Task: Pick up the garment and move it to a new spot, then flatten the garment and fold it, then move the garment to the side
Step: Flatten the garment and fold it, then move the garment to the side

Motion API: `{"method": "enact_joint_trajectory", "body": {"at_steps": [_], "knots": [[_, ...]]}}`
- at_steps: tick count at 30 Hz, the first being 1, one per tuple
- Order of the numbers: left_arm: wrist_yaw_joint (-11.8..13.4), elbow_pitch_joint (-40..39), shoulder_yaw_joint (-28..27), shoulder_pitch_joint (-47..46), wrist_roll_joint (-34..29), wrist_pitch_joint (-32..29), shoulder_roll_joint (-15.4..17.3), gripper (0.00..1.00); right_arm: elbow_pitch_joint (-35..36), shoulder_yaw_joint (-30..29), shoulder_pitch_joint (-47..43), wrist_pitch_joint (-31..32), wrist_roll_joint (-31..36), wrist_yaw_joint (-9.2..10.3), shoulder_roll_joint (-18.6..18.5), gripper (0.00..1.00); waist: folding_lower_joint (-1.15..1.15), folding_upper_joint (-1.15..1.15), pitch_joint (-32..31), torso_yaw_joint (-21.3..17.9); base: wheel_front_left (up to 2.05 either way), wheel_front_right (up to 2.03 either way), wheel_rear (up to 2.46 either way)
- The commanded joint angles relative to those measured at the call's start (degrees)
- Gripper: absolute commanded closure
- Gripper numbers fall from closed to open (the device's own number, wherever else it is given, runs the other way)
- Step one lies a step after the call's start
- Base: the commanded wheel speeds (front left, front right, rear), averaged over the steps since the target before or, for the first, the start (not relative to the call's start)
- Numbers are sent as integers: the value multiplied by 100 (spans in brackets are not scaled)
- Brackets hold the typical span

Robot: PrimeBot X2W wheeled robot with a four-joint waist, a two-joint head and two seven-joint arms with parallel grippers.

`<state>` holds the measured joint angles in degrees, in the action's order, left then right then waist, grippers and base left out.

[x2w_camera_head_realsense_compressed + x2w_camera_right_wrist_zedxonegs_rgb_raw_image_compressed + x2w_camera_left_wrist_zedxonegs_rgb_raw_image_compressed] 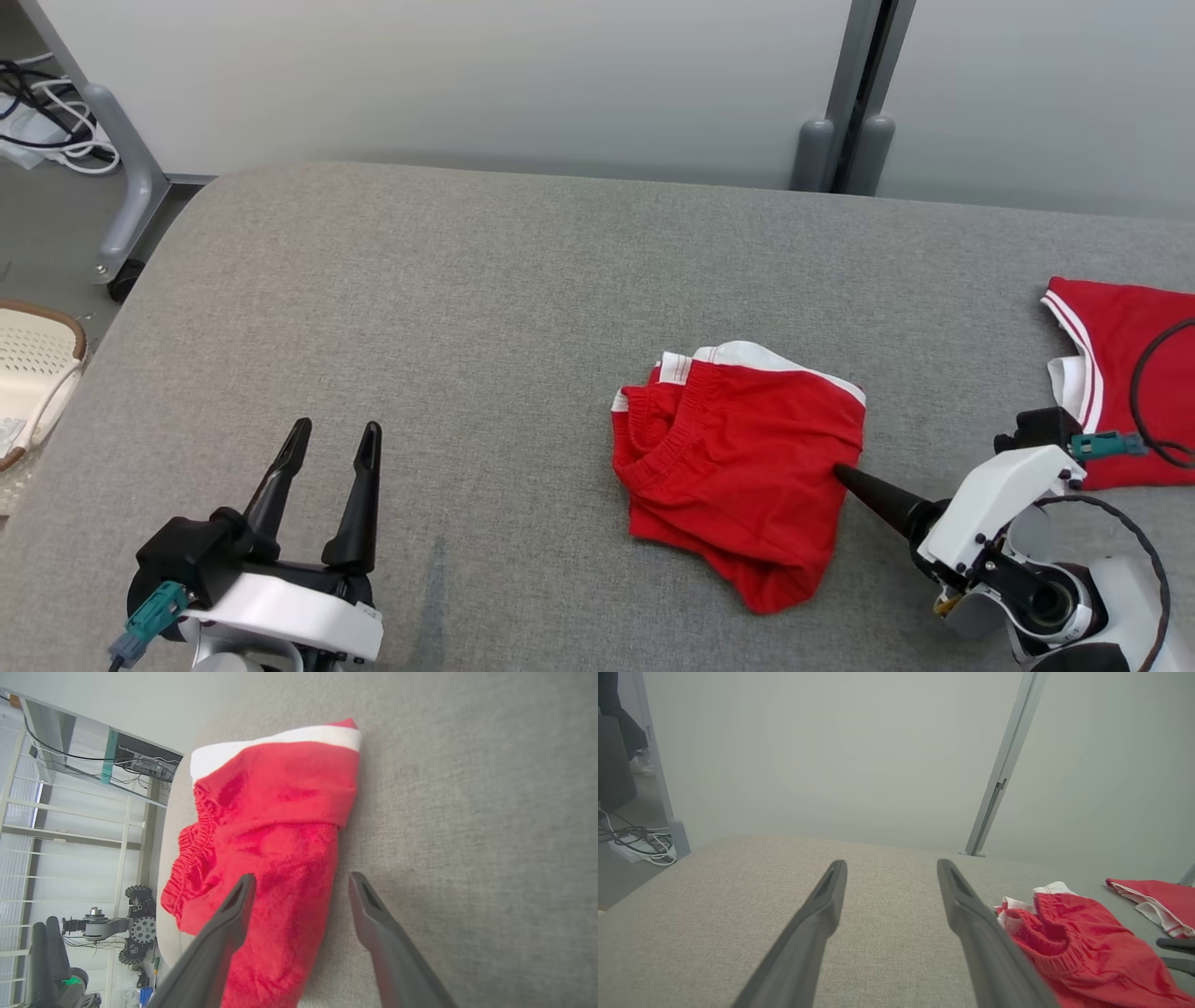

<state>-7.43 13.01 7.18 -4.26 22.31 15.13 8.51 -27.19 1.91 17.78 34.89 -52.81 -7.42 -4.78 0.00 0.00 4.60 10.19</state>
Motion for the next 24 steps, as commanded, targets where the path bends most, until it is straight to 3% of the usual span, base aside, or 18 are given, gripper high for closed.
{"method": "enact_joint_trajectory", "body": {"at_steps": [1, 11, 17, 18, 19, 21, 24], "knots": [[-10, 10, 9, -116, 31, 2, 24, 0, -140, -107, 67, 109, 96, -14, 33, 0, 0, 0, 6, 47, 0, 0, 0], [-10, 25, 0, -145, 52, 2, 27, 0, -543, -369, 346, 187, -82, -14, 173, 0, 0, 0, 82, 206, 0, 0, 0], [-10, 20, -1, -215, 70, 2, 34, 0, -853, -138, 560, -92, -495, -14, 173, 0, 0, 0, 164, 249, 0, 0, 0], [-10, 24, -3, -223, 68, 2, 34, 0, -914, -81, 590, -145, -565, -14, 172, 9, 0, 0, 171, 252, 0, 0, 0], [-10, 29, -2, -226, 67, 2, 34, 0, -946, -32, 624, -208, -652, -14, 173, 55, 0, 0, 174, 255, 0, 0, 0], [-10, 40, -13, -225, 66, 2, 42, 0, -974, 88, 666, -314, -783, -14, 173, 96, 0, 0, 178, 250, 0, 0, 0], [-10, 53, -27, -224, 61, 2, 52, 0, -914, 248, 716, -489, -878, -14, 171, 100, 0, 0, 167, 223, 0, 0, 0]]}}
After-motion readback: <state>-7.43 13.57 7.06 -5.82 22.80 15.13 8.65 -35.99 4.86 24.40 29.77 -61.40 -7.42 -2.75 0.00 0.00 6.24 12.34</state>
